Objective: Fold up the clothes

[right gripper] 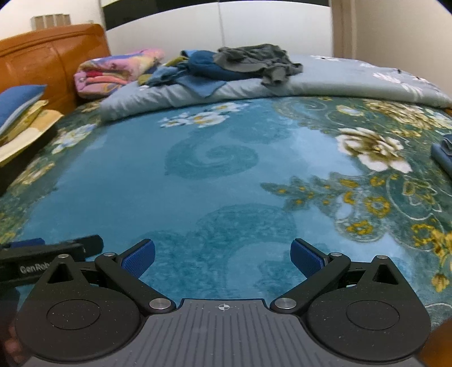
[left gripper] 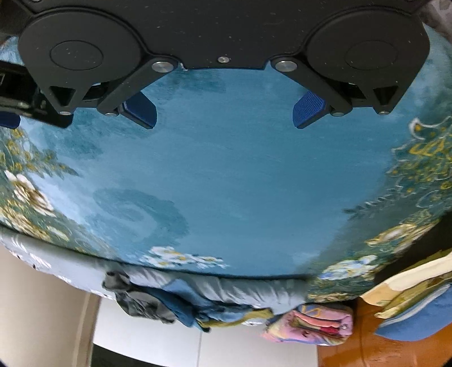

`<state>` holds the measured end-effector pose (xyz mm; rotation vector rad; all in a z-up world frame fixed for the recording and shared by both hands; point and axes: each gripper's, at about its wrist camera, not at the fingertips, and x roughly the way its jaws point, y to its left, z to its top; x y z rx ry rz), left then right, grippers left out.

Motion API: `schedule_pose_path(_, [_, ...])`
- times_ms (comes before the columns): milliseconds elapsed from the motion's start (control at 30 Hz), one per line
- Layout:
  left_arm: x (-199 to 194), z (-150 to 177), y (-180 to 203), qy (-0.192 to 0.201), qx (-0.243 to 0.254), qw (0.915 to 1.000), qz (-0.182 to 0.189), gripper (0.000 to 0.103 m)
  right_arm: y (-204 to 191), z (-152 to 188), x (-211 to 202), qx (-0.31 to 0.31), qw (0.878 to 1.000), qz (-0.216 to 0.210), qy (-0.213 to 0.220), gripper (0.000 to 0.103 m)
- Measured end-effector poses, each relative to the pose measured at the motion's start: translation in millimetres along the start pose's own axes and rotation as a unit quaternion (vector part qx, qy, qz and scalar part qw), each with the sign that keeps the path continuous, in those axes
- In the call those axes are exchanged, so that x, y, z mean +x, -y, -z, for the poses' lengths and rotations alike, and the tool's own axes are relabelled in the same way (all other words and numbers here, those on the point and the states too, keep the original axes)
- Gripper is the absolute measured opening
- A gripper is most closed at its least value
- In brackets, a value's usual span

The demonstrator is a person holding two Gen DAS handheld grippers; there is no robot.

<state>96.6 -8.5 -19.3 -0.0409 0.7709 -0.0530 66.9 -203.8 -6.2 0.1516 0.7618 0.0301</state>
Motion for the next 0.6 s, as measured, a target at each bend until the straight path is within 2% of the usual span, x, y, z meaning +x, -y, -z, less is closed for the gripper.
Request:
schedule_pose_path(300, [9,10,9,-0.019,0.007,0.9998,-0.001,0.102,8,1,5,0.018,1.000,0.007,-0.010,0.103])
schedule_pose_path(600, [4,17,3,-0.011,0.006,0.9998,-0.017,0.102,7,1,8,0.012,1.000,0.007,-0.019,0.103])
